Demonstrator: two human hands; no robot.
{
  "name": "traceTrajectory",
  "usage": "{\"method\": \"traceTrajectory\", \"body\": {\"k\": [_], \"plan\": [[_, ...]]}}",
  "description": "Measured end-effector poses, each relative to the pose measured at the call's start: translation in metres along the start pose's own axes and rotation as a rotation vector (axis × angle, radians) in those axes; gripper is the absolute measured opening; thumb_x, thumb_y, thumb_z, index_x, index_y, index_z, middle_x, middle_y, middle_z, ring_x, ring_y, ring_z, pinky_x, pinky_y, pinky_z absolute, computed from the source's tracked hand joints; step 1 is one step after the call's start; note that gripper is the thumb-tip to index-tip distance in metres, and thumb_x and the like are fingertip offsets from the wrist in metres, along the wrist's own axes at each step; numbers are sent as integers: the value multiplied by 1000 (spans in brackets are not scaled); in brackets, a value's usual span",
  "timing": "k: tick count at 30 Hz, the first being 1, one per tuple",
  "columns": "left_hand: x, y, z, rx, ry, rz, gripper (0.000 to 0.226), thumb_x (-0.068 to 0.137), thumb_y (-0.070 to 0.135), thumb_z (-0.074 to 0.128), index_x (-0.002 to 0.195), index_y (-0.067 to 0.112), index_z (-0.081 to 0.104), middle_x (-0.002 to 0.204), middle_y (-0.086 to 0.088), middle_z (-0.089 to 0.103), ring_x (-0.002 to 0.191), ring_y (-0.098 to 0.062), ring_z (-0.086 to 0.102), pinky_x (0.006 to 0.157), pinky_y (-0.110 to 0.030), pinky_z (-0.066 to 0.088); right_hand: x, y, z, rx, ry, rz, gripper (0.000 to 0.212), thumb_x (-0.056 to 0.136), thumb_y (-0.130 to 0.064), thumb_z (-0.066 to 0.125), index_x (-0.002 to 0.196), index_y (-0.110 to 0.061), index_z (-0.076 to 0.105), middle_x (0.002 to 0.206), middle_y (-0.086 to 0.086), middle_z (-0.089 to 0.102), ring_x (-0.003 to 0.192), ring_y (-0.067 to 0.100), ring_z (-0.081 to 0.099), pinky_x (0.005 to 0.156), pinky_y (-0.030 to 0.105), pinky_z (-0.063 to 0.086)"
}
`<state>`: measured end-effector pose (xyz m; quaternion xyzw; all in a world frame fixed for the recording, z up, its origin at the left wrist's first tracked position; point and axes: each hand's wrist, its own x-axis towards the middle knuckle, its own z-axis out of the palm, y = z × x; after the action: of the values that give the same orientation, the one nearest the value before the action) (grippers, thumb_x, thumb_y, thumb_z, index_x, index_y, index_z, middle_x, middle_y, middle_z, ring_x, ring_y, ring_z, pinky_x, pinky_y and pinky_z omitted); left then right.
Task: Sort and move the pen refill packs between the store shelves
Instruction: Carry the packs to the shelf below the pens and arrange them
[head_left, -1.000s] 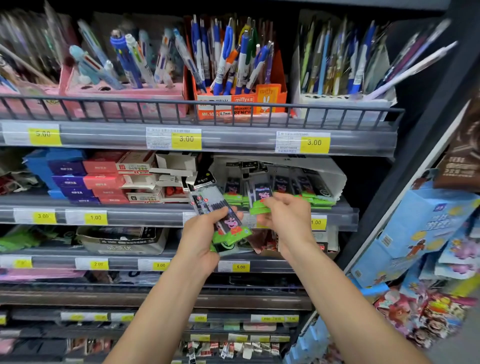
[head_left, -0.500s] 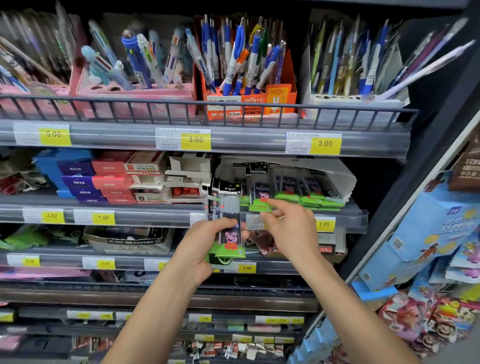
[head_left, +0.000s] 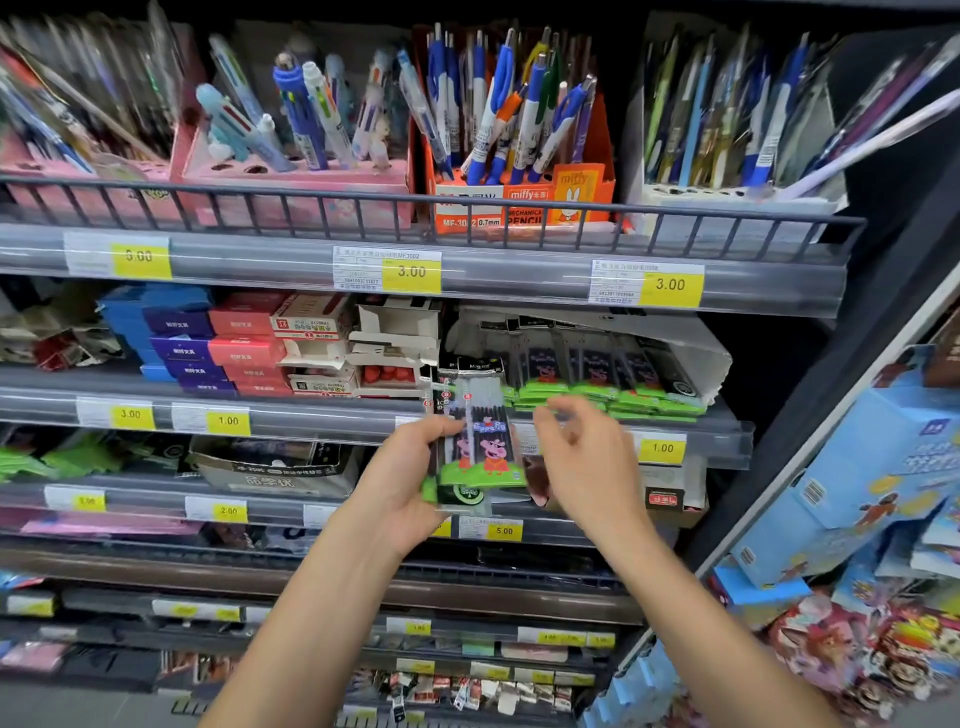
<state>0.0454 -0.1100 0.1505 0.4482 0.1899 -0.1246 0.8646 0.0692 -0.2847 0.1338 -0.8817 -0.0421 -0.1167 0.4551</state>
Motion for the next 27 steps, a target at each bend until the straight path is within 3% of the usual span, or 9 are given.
{"method": "traceTrajectory", "body": {"k": [2, 4, 11, 15, 16, 18, 20, 25, 27], "plan": [[-2, -2, 2, 52, -25, -5, 35, 104, 14, 52, 131, -7, 64, 124, -27, 72, 96, -35, 73, 89, -45, 57, -30, -8, 4, 480, -226, 258, 20, 102, -44, 53, 105, -35, 71, 66, -1, 67, 50, 16, 62, 43, 31, 49], [-1, -5, 3, 87, -27, 6, 34, 104, 16, 57, 127, -6, 68, 123, -29, 72, 90, -34, 73, 80, -42, 60, -45, -11, 8, 635, -314, 357, 17, 105, -35, 54, 108, -37, 70, 72, 3, 65, 51, 21, 60, 42, 29, 48], [5, -15, 3, 124, -13, 70, 52, 85, 26, 79, 122, -9, 71, 113, -30, 75, 86, -36, 76, 74, -43, 64, -40, -10, 4, 718, -284, 448, 15, 102, -17, 61, 113, -17, 72, 69, 7, 61, 49, 18, 57, 46, 29, 51], [11, -17, -1, 114, 21, 42, 47, 96, 37, 69, 125, 0, 72, 121, -25, 74, 117, -41, 69, 108, -57, 51, -31, -11, 2, 767, -248, 480, 11, 99, -11, 65, 107, -6, 71, 65, 6, 60, 50, 16, 55, 47, 25, 49], [12, -15, -3, 104, 32, 36, 43, 99, 37, 66, 123, 2, 73, 120, -24, 75, 113, -39, 72, 105, -55, 54, -27, -12, 2, 780, -229, 487, 9, 99, -9, 65, 104, -5, 71, 64, 6, 59, 49, 16, 54, 46, 25, 49], [12, -11, -4, 72, 31, 33, 34, 102, 32, 64, 116, 2, 75, 113, -22, 78, 89, -31, 77, 78, -40, 64, -19, -17, 4, 794, -186, 493, 9, 98, -7, 63, 97, -4, 72, 63, 5, 58, 47, 14, 53, 45, 23, 48], [14, -7, -3, 43, 33, 27, 30, 104, 28, 62, 114, 2, 74, 108, -21, 79, 77, -26, 77, 61, -32, 60, -8, -22, 7, 777, -133, 492, 11, 98, -6, 62, 91, -4, 72, 62, 4, 57, 47, 14, 53, 44, 23, 48], [23, -2, 4, 11, 70, 50, 18, 99, 15, 69, 111, 1, 71, 98, -20, 79, 71, -19, 77, 57, -28, 61, 20, -27, 19, 720, -40, 500, 12, 95, -6, 67, 85, -3, 72, 62, 6, 60, 45, 13, 55, 47, 24, 51], [27, -2, 5, 3, 88, 65, 20, 96, 9, 70, 114, -1, 71, 96, -20, 78, 68, -18, 76, 55, -28, 60, 23, -25, 20, 641, -37, 453, 14, 93, -17, 73, 83, -6, 74, 61, 8, 65, 44, 14, 58, 48, 26, 53]]}}
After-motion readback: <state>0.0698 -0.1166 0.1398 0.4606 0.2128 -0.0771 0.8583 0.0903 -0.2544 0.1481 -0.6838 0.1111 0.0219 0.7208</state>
